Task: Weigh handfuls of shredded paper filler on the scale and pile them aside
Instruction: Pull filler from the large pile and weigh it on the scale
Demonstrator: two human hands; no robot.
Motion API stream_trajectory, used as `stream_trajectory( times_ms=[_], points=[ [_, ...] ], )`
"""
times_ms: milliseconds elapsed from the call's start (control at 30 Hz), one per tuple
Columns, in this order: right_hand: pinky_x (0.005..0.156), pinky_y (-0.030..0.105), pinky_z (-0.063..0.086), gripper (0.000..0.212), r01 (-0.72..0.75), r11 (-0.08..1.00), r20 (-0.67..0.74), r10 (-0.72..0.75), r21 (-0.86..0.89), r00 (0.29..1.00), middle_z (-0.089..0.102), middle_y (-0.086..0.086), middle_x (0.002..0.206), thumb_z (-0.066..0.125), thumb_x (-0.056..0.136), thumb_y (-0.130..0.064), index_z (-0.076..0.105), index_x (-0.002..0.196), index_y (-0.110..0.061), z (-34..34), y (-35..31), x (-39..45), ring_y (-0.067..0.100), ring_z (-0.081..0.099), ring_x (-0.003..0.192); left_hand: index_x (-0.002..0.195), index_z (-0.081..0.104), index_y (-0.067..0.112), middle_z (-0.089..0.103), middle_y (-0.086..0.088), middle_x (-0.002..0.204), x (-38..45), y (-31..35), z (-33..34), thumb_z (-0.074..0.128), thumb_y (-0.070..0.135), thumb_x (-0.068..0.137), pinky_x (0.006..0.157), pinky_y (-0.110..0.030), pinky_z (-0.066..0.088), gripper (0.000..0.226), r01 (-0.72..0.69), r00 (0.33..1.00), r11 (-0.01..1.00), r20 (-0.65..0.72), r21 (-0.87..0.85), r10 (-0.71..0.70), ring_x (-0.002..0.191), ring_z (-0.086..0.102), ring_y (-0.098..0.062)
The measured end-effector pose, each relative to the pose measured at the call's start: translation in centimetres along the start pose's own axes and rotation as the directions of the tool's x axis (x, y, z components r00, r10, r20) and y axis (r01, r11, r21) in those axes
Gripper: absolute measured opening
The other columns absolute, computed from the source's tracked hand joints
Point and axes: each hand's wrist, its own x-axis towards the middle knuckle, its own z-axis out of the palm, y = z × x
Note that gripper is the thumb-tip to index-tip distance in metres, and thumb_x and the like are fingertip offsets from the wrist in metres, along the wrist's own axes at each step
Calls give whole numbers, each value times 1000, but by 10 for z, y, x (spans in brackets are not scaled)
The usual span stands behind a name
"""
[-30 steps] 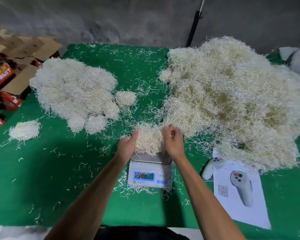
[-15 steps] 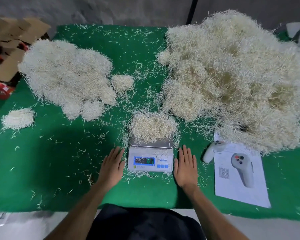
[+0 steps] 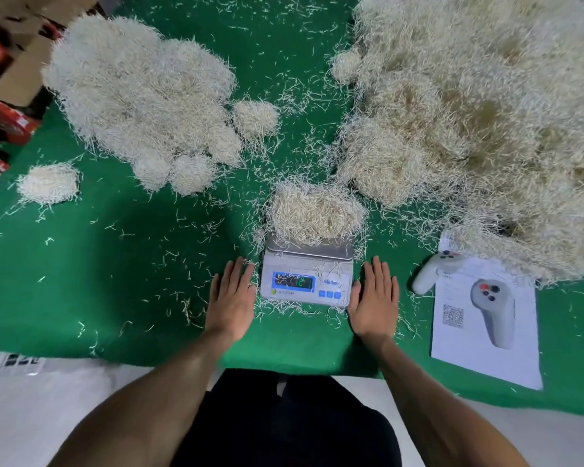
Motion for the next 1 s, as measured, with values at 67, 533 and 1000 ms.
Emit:
stream_trajectory(
  times_ms=[67,533,1000],
  points=[
    [129,44,6,62,-2,1000,-5,2,4,1000,18,5,170,20,105,-40,34,158,-11,0,-1,0,19,9,159,162,-2,25,-12,0,169,0,0,0,21,34,108,127,-48,-2,59,3,1000,1000,-13,13,-3,155,-16,-18],
    [129,41,6,55,-1,1000,-48,2,16,999,26,5,168,28,108,-36,40,155,-12,-1,-1,1,20,16,157,156,36,19,26,-4,166,-3,5,0,44,34,106,125,-51,15,53,-13,985,993,-171,-115,-6,154,18,-24],
    [67,11,48,40,-40,633,31,25,773,999,66,-12,102,54,104,-47,62,129,-18,-110,-80,93,-4,58,75,105,60,15,64,-5,94,77,84,-132,32,60,104,70,-37,54,53,38,991,597,-45,-801,-123,79,61,0]
  ],
)
